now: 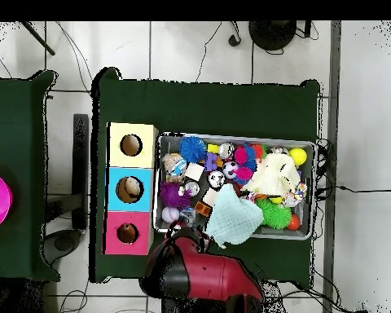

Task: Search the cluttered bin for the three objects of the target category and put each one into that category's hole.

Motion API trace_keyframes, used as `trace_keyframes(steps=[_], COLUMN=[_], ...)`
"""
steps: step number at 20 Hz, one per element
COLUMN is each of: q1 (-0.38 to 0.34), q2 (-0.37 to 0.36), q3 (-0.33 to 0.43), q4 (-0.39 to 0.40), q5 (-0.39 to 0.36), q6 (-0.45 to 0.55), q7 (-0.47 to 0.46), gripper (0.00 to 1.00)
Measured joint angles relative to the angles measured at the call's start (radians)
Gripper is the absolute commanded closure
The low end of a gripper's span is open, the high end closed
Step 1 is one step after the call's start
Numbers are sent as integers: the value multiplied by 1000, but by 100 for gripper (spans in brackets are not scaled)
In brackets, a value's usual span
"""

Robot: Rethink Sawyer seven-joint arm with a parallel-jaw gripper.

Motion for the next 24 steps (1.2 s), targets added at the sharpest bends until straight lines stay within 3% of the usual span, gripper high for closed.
trace_keyframes(steps=[9,24], q1=[-56,-49], q2=[0,0], q3=[28,28], q4=[-4,-4], q5=[-37,-40], q6=[0,0], q7=[0,0], gripper=[0,0])
